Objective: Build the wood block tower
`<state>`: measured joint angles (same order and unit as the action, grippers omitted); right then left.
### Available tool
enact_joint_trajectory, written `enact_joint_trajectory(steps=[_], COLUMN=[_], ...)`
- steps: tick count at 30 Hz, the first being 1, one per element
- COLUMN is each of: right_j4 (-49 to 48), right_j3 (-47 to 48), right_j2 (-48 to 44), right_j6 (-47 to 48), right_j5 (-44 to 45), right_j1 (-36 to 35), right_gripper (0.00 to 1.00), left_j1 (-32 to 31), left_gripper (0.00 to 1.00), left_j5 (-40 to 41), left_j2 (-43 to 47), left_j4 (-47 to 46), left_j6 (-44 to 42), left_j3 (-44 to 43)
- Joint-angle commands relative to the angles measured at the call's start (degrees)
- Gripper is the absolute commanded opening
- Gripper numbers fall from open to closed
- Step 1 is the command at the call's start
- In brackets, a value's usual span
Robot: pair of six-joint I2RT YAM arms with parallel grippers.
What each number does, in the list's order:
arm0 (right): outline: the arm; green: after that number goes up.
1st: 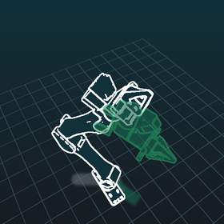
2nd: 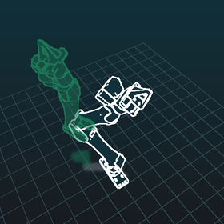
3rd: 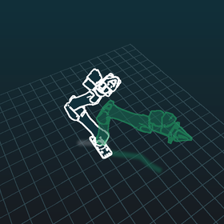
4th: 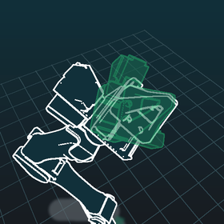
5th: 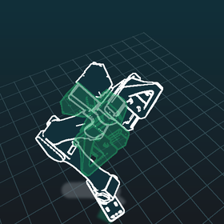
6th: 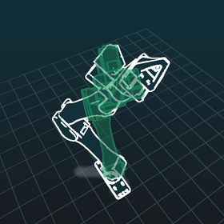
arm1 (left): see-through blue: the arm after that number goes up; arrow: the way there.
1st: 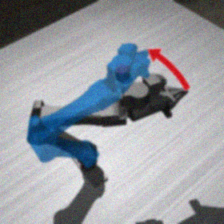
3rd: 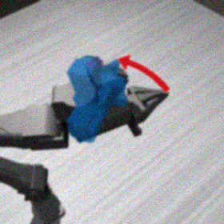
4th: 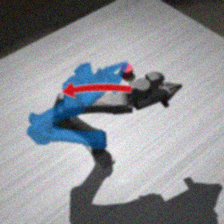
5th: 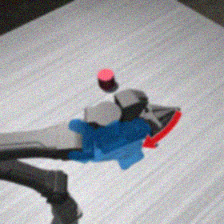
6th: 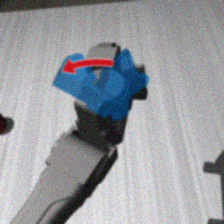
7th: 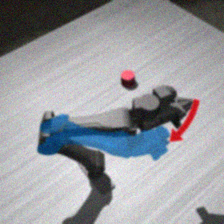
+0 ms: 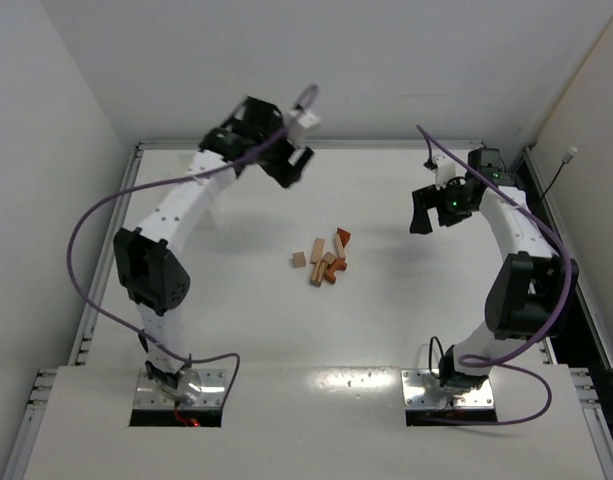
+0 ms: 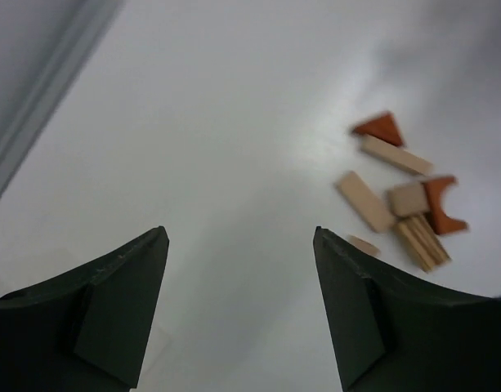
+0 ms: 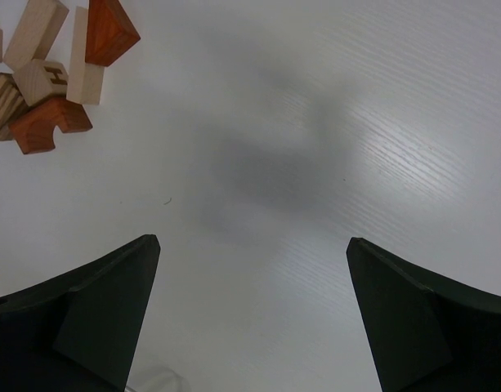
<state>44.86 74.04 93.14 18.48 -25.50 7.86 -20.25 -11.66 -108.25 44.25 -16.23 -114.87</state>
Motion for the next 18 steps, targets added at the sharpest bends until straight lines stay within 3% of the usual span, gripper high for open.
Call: enact_joint_trajectory(steps=[1,3,4,8,13,18], right_j4=[-2.1,-2.1,-2.1,-2.1,-2.6,-3.1], right_j3=[1.0,1.5,1.5,0.9,-1.5,-2.8], right_j2=[-2.1,-2.1,-2.1,-3.2,-5.1,-6.1], right_j6=[0.4,0.4,-0.1,-0.7,-1.8,-3.6], right_j5=[0.4,1.2,1.8,1.8,2.8,2.8], right_j1=[-0.7,-0.7,-0.7,0.5,0.5,1.0], right_gripper=[0.96,0.96,0.96,0.96,0.96,0.96], left_j1=[-8.3,-10.2,-11.7,-13.5,-14.6,-14.6], left_gripper=[0.67,0.52,0.50,0.46,0.47,0.50], left_j5=[3.1,2.4,1.8,1.3,-0.2,-3.1], left_j2=[1.6,0.2,-0.8,-4.1,-5.4,-10.5], left_j4=[5.5,6.0,6.8,8.8,4.5,3.5], left_j6=[-3.7,-2.1,-0.7,4.9,12.1,23.1], left_j3=[6.8,8.2,8.2,10.3,15.6,14.2])
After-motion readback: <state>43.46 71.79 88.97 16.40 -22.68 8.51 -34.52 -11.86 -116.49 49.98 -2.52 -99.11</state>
